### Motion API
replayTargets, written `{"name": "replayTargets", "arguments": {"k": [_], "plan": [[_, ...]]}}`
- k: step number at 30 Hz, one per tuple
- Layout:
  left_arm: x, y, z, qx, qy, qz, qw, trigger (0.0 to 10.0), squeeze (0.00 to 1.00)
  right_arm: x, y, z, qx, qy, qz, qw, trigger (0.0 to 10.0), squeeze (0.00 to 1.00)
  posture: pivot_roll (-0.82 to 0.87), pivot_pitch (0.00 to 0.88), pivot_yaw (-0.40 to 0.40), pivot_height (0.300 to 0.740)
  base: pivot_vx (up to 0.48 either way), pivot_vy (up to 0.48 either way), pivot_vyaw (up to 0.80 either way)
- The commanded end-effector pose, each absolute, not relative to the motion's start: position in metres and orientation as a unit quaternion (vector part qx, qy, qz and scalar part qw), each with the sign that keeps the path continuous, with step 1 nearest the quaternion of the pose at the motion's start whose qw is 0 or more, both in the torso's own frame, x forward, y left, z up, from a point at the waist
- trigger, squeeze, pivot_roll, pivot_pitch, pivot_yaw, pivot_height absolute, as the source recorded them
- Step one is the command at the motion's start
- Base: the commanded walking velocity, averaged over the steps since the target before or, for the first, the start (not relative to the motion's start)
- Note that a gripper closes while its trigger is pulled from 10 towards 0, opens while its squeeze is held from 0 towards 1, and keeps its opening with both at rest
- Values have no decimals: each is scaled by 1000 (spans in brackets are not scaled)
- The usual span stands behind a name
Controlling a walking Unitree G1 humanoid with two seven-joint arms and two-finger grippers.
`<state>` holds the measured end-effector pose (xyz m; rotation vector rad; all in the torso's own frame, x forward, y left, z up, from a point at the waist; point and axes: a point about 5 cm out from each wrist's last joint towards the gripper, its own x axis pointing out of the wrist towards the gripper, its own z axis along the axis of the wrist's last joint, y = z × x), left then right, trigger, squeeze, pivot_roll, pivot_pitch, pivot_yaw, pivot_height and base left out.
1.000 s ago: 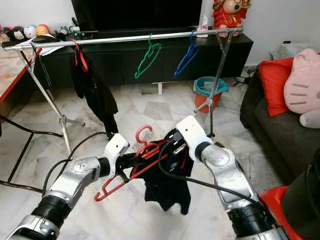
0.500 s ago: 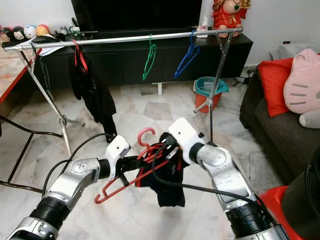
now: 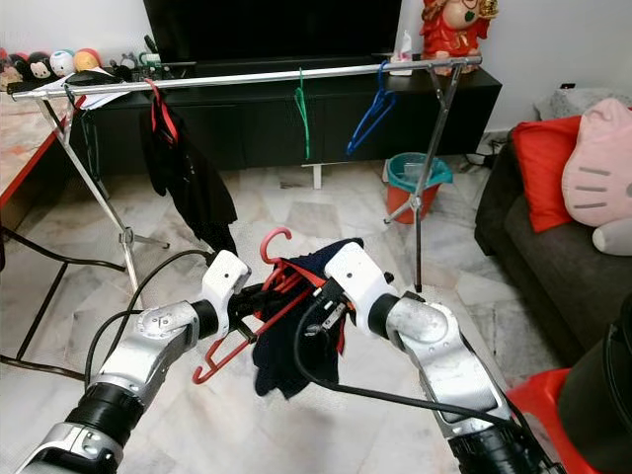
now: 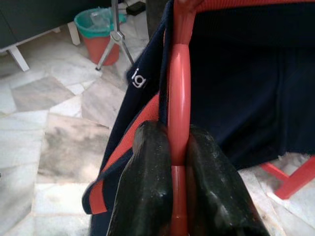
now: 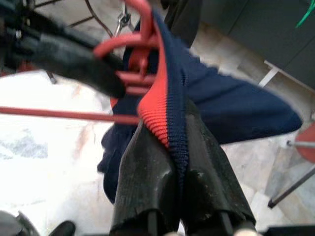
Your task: Hang hanger
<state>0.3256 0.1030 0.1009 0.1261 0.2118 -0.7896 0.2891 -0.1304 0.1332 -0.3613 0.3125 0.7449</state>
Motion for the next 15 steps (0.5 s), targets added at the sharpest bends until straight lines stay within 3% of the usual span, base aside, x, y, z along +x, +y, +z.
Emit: {"name": "replayTargets", "arguments": {"k": [1, 15], "plan": [[333, 104, 113, 55, 72, -369, 925, 10000, 0, 287, -126, 140, -174, 139, 372, 901, 10000, 0, -17, 0, 29, 740, 0, 0, 0], [333, 102, 112, 47, 61, -359, 930, 10000, 0, 289, -123, 144, -171, 134, 375, 901, 10000, 0, -10, 0, 9, 740, 0, 0, 0]]}}
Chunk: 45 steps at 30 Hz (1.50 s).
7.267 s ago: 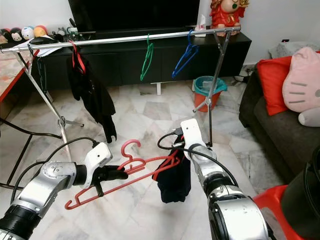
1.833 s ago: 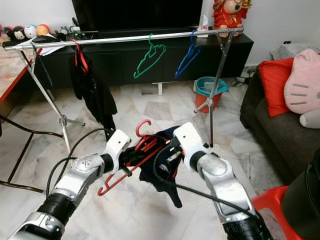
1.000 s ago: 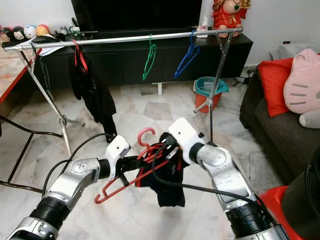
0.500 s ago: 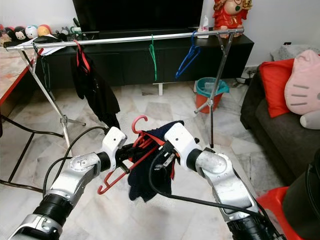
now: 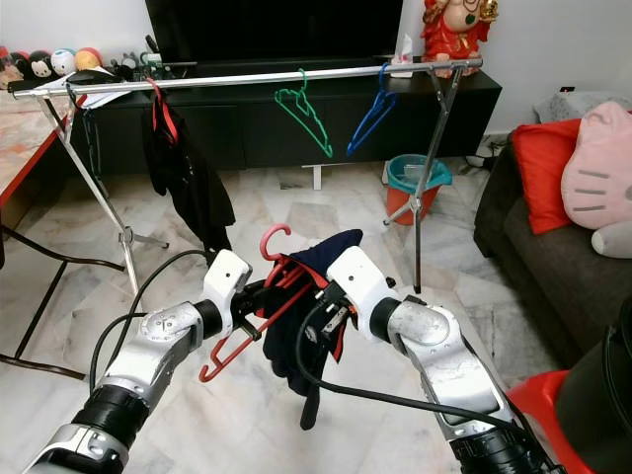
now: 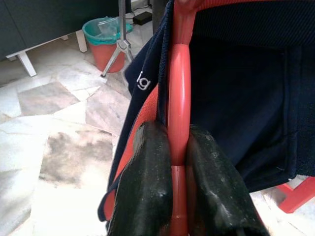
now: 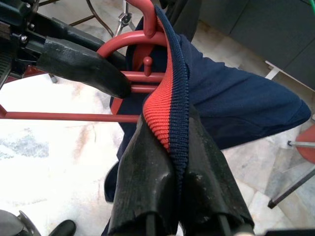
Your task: Hang hanger
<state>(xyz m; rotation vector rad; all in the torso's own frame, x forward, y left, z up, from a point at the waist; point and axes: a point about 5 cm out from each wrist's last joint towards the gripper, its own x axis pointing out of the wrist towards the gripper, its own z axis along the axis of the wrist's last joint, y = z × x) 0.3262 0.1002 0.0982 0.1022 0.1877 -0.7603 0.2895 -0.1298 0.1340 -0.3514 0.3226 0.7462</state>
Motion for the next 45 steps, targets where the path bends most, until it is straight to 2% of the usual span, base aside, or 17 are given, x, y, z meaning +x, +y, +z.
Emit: {"name": "replayTargets", "arguments": {"k": [1, 2, 3, 4, 5, 6, 9, 10, 25, 32, 38, 41, 42, 45], "plan": [[334, 102, 112, 47, 61, -358, 930, 10000, 0, 289, -123, 144, -172, 135, 375, 901, 10000, 0, -12, 0, 10, 740, 0, 0, 0], [334, 102, 112, 45, 59, -357, 931, 10000, 0, 289, -123, 144, -172, 135, 375, 901, 10000, 98, -12, 0, 10, 740, 0, 0, 0], [334, 102, 112, 45, 59, -357, 931, 10000, 0, 289, -123, 144, -172, 135, 375, 901, 10000, 98, -12, 0, 10, 740, 0, 0, 0], [334, 102, 112, 44, 57, -356, 932, 10000, 0, 289, -122, 144, -171, 135, 376, 901, 10000, 584, -12, 0, 10, 740, 0, 0, 0], [335, 102, 114, 39, 51, -355, 932, 10000, 0, 288, -122, 145, -171, 135, 376, 901, 10000, 882, -14, 0, 11, 740, 0, 0, 0], [336, 102, 115, 38, 48, -354, 933, 10000, 0, 288, -122, 144, -175, 136, 377, 899, 10000, 949, -14, 0, 12, 740, 0, 0, 0], [336, 102, 115, 38, 49, -353, 934, 10000, 0, 287, -123, 142, -175, 140, 376, 899, 10000, 949, -15, 0, 14, 740, 0, 0, 0], [336, 102, 116, 36, 48, -353, 934, 10000, 0, 287, -124, 142, -178, 141, 377, 898, 10000, 1000, -16, 0, 14, 740, 0, 0, 0], [336, 103, 115, 31, 46, -356, 933, 10000, 0, 282, -126, 137, -204, 152, 379, 890, 10000, 1000, -17, 0, 22, 740, 0, 0, 0], [336, 103, 115, 32, 49, -361, 931, 10000, 0, 284, -149, 137, -225, 167, 321, 905, 10000, 1000, -22, 0, 23, 740, 0, 0, 0], [334, 102, 113, 32, 52, -368, 928, 10000, 0, 279, -162, 139, -229, 169, 313, 906, 10000, 1000, -20, 0, 21, 740, 0, 0, 0], [332, 107, 112, 39, 58, -380, 922, 10000, 0, 283, -181, 142, -242, 174, 280, 913, 10000, 973, -25, 0, 21, 740, 0, 0, 0], [329, 109, 110, 44, 63, -397, 914, 10000, 0, 285, -190, 145, -234, 169, 277, 917, 10000, 0, -25, 0, 22, 740, 0, 0, 0], [325, 110, 108, 51, 75, -427, 900, 10000, 0, 288, -195, 150, -205, 153, 288, 923, 10000, 0, -27, 0, 21, 740, 0, 0, 0]]}}
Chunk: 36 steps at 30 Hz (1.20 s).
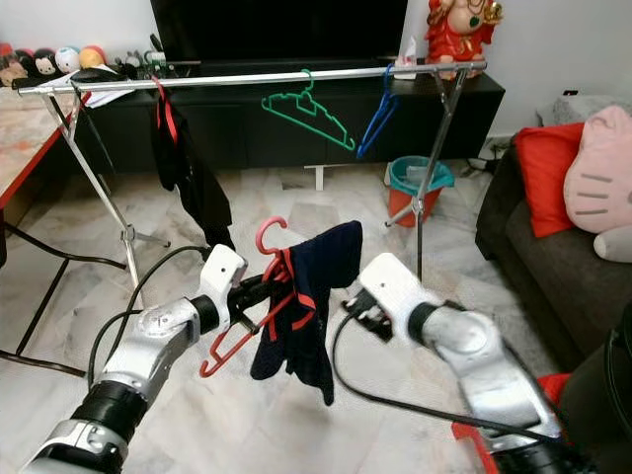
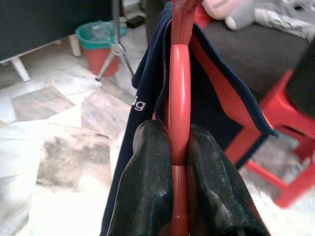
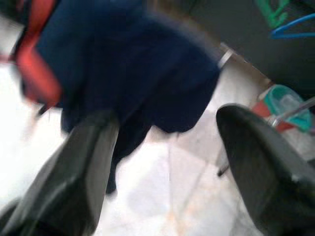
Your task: Hang hanger
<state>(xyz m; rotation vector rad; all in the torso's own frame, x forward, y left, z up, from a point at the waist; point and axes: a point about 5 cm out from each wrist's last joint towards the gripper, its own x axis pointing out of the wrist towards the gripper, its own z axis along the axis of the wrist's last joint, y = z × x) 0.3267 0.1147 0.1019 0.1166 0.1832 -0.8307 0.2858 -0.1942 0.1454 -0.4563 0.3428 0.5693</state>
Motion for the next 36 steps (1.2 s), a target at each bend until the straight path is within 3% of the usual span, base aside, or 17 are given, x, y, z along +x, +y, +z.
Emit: {"name": "replayTargets", "arguments": {"k": [1, 10, 15, 21, 25, 36], "plan": [[322, 110, 109, 52, 76, -444, 892, 10000, 0, 288, -196, 152, -198, 146, 297, 923, 10000, 0, -21, 0, 19, 740, 0, 0, 0], [309, 116, 113, 74, 109, -545, 828, 10000, 0, 278, -204, 174, -156, 107, 423, 886, 10000, 0, -21, 0, 16, 740, 0, 0, 0], [301, 107, 116, 68, 118, -591, 795, 10000, 0, 265, -205, 166, -157, 124, 499, 843, 10000, 0, -22, 0, 10, 740, 0, 0, 0], [299, 103, 118, 88, 130, -624, 766, 10000, 0, 263, -213, 158, -142, 147, 539, 817, 10000, 0, -23, 0, 10, 740, 0, 0, 0], [301, 98, 125, 103, 127, -641, 750, 10000, 0, 264, -222, 139, -179, 197, 552, 790, 10000, 0, -15, 0, 4, 740, 0, 0, 0], [298, 91, 132, 122, 128, -682, 710, 10000, 0, 272, -219, 134, -191, 183, 574, 775, 10000, 0, -5, 0, -3, 740, 0, 0, 0]]}}
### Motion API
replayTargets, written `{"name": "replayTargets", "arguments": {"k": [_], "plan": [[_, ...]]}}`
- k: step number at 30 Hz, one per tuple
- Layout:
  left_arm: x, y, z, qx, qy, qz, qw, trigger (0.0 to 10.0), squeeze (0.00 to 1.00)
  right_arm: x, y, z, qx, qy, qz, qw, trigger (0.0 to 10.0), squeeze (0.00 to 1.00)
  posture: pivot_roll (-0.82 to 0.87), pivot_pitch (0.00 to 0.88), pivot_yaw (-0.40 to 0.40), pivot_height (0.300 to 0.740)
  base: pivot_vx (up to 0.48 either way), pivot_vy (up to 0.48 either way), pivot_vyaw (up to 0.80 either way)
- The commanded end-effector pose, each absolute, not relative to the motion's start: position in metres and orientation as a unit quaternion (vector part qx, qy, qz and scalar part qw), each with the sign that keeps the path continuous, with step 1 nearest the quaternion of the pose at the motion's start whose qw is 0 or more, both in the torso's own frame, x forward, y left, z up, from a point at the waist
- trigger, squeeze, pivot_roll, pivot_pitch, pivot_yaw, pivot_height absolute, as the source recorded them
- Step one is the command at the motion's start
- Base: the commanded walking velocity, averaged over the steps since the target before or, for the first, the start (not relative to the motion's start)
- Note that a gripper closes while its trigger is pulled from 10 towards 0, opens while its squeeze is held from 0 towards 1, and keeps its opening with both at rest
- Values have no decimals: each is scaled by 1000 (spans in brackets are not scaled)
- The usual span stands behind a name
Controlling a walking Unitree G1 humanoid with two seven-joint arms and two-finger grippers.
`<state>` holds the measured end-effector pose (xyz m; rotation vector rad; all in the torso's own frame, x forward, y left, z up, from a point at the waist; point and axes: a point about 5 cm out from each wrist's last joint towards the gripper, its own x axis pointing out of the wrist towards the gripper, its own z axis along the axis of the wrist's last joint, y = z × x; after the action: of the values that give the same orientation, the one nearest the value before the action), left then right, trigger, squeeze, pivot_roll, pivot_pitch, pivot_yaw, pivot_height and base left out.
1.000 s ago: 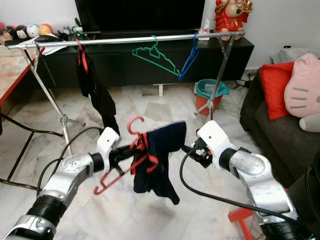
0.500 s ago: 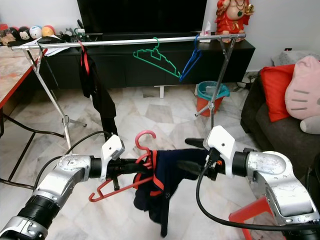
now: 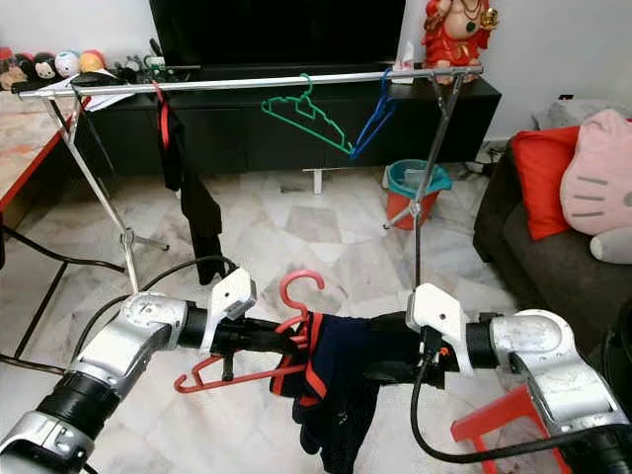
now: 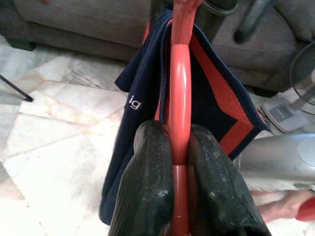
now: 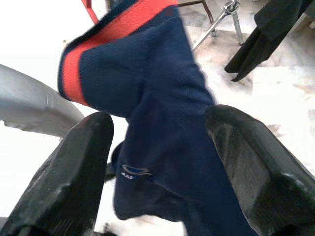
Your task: Hang hanger
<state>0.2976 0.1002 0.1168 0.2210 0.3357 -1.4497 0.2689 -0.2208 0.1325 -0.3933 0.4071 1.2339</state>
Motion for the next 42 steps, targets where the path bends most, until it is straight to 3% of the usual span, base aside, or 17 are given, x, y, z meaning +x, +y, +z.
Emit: {"name": "replayTargets", "arguments": {"k": [1, 9, 19, 28, 29, 30, 32, 33, 42], "plan": [[298, 91, 132, 124, 128, -685, 707, 10000, 0, 274, -218, 134, -192, 179, 574, 775, 10000, 0, -5, 0, -4, 740, 0, 0, 0], [297, 85, 133, 129, 126, -693, 698, 10000, 0, 284, -212, 134, -193, 162, 579, 775, 10000, 0, 0, 0, -5, 740, 0, 0, 0], [297, 80, 137, 130, 120, -702, 690, 10000, 0, 281, -204, 123, -167, 181, 619, 746, 10000, 0, 6, 0, -7, 740, 0, 0, 0], [297, 78, 139, 128, 118, -702, 691, 10000, 0, 281, -204, 116, -162, 193, 628, 736, 10000, 0, 11, 0, -9, 740, 0, 0, 0], [297, 78, 139, 127, 117, -702, 691, 10000, 0, 281, -204, 116, -162, 195, 629, 735, 7020, 0, 11, 0, -9, 740, 0, 0, 0], [297, 78, 139, 127, 117, -701, 692, 10000, 0, 281, -204, 115, -161, 198, 630, 734, 2667, 0, 12, 0, -8, 740, 0, 0, 0], [298, 78, 139, 127, 117, -701, 692, 10000, 0, 281, -204, 115, -160, 199, 630, 733, 2667, 0, 12, 0, -8, 740, 0, 0, 0], [298, 78, 139, 127, 116, -701, 692, 10000, 0, 280, -204, 114, -159, 201, 633, 730, 0, 0, 12, 0, -7, 740, 0, 0, 0], [300, 76, 141, 128, 112, -698, 696, 10000, 0, 278, -202, 108, -160, 210, 636, 725, 0, 0, 14, 0, -3, 740, 0, 0, 0]]}}
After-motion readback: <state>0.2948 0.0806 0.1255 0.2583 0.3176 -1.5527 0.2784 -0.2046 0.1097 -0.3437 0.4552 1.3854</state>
